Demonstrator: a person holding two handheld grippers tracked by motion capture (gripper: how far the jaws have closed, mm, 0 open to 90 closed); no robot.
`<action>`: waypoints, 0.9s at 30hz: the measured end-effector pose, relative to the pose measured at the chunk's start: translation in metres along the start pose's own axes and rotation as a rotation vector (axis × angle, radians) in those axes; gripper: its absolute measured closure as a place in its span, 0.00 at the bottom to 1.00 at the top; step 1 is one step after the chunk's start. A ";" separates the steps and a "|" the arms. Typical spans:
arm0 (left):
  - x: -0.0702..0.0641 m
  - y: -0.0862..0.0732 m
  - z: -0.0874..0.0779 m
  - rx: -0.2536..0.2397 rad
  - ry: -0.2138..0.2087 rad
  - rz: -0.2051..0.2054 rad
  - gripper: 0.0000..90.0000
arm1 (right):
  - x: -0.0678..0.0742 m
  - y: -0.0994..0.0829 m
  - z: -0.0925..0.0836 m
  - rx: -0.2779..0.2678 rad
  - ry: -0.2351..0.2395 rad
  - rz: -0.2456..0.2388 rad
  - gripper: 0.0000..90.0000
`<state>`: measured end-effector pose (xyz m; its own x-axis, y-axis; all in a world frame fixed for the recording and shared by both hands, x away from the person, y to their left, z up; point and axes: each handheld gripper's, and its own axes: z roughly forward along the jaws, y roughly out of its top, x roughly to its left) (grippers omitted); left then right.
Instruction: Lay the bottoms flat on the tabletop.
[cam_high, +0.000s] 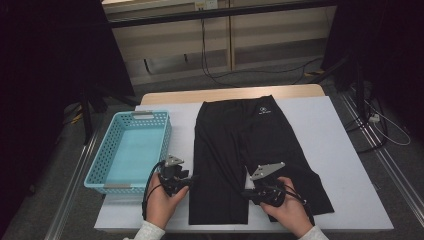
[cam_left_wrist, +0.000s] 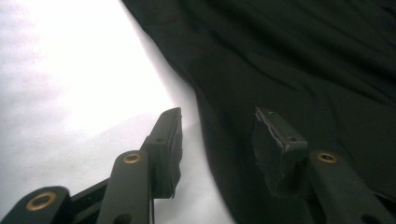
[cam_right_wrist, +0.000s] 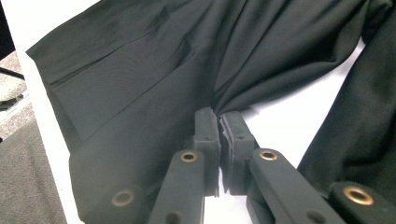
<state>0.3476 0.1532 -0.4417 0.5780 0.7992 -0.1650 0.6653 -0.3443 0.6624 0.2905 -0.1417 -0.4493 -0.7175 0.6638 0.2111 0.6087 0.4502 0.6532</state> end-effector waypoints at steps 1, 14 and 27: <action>0.001 -0.001 0.002 0.015 -0.005 0.002 0.59 | 0.000 0.000 0.000 0.000 0.000 -0.003 0.96; -0.006 0.003 0.006 0.087 -0.076 -0.043 0.98 | 0.002 0.000 0.001 -0.003 0.004 -0.008 0.96; 0.009 0.009 -0.025 0.062 -0.024 -0.088 0.99 | 0.014 0.006 0.007 -0.006 0.081 -0.015 0.96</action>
<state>0.3467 0.1696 -0.4186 0.5263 0.8162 -0.2384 0.7418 -0.3038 0.5979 0.2864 -0.1258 -0.4473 -0.7516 0.6067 0.2589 0.5958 0.4559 0.6612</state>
